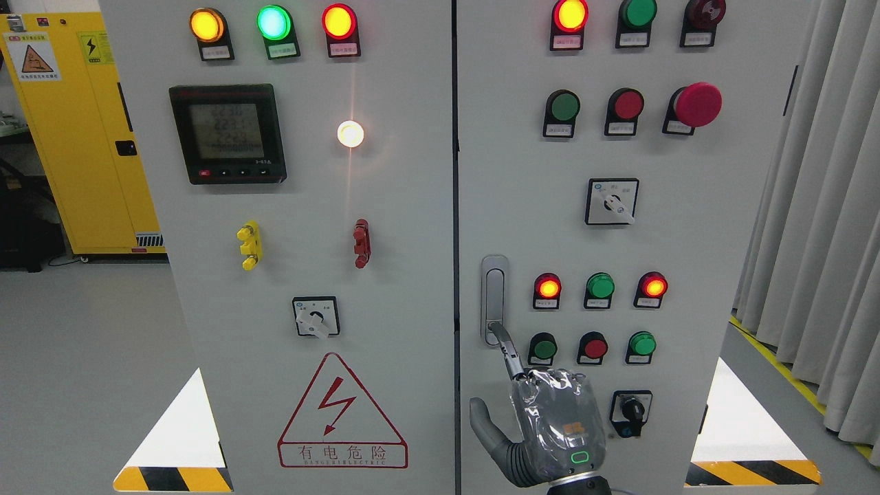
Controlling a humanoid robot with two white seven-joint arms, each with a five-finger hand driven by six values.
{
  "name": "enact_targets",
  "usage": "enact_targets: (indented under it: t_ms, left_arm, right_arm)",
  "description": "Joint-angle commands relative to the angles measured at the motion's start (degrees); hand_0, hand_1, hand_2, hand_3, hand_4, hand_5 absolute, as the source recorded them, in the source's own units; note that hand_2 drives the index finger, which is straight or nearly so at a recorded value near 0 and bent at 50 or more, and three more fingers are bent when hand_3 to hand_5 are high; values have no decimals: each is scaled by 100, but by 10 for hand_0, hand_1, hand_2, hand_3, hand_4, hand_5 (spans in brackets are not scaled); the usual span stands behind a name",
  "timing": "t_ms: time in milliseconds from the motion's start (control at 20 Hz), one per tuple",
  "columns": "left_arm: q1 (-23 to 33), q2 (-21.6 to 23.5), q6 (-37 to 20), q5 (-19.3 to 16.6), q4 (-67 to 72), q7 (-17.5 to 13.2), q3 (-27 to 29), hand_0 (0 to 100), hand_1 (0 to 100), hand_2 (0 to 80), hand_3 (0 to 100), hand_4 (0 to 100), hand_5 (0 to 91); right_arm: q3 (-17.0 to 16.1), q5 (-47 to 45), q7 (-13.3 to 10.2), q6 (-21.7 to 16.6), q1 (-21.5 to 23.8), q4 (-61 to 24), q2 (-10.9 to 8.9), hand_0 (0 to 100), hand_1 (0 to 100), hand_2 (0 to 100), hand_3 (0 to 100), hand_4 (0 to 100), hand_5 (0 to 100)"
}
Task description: Release door handle
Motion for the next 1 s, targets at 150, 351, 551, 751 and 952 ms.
enact_targets:
  t_ms: [150, 351, 551, 751, 952]
  left_arm:
    - [0, 0, -5, 0, -70, -1, 0, 120, 556, 0, 0, 0, 0]
    - [0, 0, -5, 0, -70, -1, 0, 120, 556, 0, 0, 0, 0]
    - [0, 0, -5, 0, -70, -1, 0, 120, 556, 0, 0, 0, 0]
    - [0, 0, -5, 0, -70, -1, 0, 120, 556, 0, 0, 0, 0]
    - [0, 0, -5, 0, -70, -1, 0, 120, 556, 0, 0, 0, 0]
  right_arm:
    - [8, 6, 5, 41, -98, 135, 2, 542, 383, 0, 1000, 1000, 1000]
    - [8, 15, 14, 50, -98, 144, 2, 546, 382, 0, 1000, 1000, 1000]
    - [-1, 6, 23, 50, -107, 170, 2, 547, 381, 0, 1000, 1000, 1000]
    - [16, 6, 32, 50, -107, 170, 2, 549, 381, 0, 1000, 1000, 1000]
    - [25, 6, 41, 50, -107, 188, 2, 550, 381, 0, 1000, 1000, 1000]
